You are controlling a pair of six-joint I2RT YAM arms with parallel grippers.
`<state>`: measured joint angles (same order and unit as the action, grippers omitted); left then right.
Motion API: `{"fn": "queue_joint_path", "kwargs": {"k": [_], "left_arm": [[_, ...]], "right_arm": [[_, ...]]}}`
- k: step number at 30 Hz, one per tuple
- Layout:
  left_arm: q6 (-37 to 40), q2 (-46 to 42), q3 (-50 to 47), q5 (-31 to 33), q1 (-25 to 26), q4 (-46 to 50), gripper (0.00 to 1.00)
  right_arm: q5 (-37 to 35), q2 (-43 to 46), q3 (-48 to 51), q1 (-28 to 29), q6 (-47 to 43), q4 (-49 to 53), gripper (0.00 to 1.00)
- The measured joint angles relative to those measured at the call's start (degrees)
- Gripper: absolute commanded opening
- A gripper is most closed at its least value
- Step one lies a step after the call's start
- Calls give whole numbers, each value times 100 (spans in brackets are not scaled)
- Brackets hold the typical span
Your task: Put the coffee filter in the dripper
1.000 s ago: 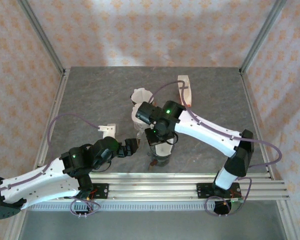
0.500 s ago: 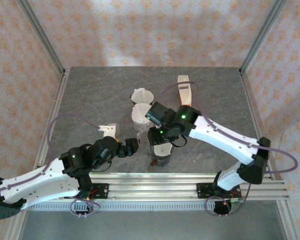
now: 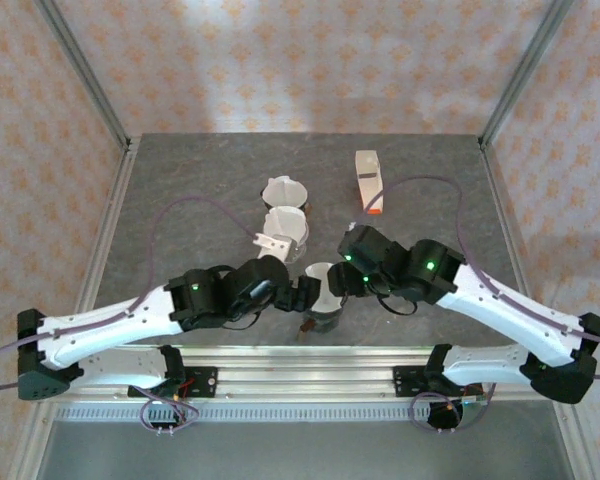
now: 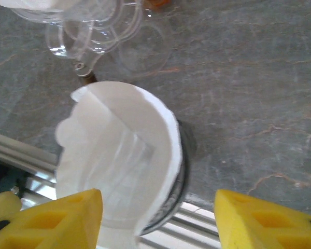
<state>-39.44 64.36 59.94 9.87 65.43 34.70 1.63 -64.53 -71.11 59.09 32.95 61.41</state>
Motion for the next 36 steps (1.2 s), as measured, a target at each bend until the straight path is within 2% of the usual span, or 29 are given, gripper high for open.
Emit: {"fn": "queue_joint_path", "kwargs": {"k": [7, 15, 22, 36], "left_arm": [[157, 341, 7, -2, 0, 55, 96], [140, 457, -59, 0, -76, 42, 94], [24, 516, -293, -44, -369, 42, 83], [-151, 476, -516, -72, -398, -31, 83]], "right_arm": [[-146, 96, 437, 0, 50, -223, 66], [-149, 96, 695, -4, 70, -481, 66], [-160, 96, 872, -20, 179, -540, 66], [-472, 140, 1054, -140, 391, -376, 65]]}}
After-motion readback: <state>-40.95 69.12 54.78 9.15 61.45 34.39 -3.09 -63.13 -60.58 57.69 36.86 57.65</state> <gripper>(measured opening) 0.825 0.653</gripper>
